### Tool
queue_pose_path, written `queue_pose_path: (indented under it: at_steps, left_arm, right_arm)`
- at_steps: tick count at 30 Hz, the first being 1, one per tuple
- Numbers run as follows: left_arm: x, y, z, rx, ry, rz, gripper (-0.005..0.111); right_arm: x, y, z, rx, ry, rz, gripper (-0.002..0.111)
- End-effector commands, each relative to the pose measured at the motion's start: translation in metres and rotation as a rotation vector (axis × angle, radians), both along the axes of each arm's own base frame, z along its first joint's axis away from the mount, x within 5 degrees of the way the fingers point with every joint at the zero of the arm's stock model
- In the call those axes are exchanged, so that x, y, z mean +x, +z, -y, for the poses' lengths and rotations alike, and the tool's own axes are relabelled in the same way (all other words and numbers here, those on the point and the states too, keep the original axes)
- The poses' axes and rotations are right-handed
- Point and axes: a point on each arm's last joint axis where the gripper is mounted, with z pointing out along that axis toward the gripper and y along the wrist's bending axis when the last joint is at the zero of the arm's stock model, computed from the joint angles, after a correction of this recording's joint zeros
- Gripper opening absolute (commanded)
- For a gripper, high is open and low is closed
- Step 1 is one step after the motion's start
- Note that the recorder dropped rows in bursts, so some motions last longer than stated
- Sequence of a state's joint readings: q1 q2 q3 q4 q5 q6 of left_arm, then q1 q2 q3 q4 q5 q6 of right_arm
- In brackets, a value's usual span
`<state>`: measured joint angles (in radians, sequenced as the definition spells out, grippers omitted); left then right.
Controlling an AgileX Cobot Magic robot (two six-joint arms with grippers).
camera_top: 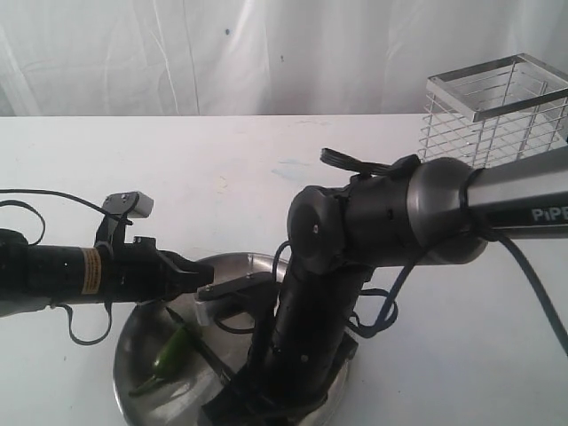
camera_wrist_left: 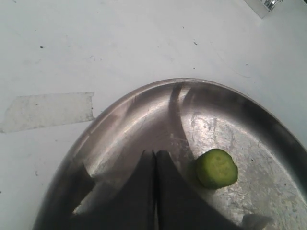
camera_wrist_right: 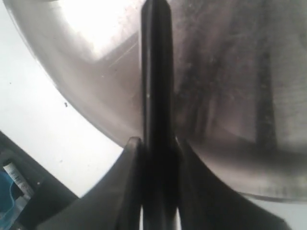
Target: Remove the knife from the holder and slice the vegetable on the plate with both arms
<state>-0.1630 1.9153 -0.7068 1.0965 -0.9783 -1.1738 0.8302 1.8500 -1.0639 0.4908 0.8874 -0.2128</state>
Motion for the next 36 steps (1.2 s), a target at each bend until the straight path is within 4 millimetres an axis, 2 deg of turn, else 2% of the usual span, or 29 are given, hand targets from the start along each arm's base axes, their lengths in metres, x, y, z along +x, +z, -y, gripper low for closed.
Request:
queue_pose_path:
  at_steps: [1,11,18,23,25,28,31,36]
  left_arm:
    - [-0.003,0.000,0.000,0.011,-0.013,-0.003,0.000]
    - [-0.008,-0.002,0.001,-0.007,-0.034,-0.077,0.000]
    - [-0.010,-0.003,0.002,-0.001,-0.051,-0.103,0.000]
    - [-0.010,-0.003,0.002,-0.001,-0.051,-0.103,0.000]
    - [-0.012,-0.004,0.006,0.010,-0.061,-0.106,0.000]
    - [-0.020,-0.011,0.023,0.130,-0.130,-0.085,0.000]
    - [-0.020,-0.007,0.032,0.106,-0.142,-0.038,0.000]
    - [-0.015,0.006,0.028,0.124,-0.071,0.001,0.000]
  right_arm:
    - [-0.007,0.002,0.005,-0.020,0.041,-0.064,0.000]
    - [-0.005,0.000,0.007,-0.057,0.020,-0.057,0.000]
    - [0.004,-0.005,0.020,-0.209,-0.012,0.046,0.000]
    - [0.010,-0.006,0.022,-0.241,-0.041,0.105,0.000]
    - [0.010,-0.006,0.022,-0.238,-0.042,0.108,0.000]
    - [0.010,-0.006,0.022,-0.237,-0.043,0.110,0.000]
    - [0.010,-0.006,0.022,-0.236,-0.044,0.108,0.000]
    - [0.010,-0.006,0.022,-0.236,-0.044,0.108,0.000]
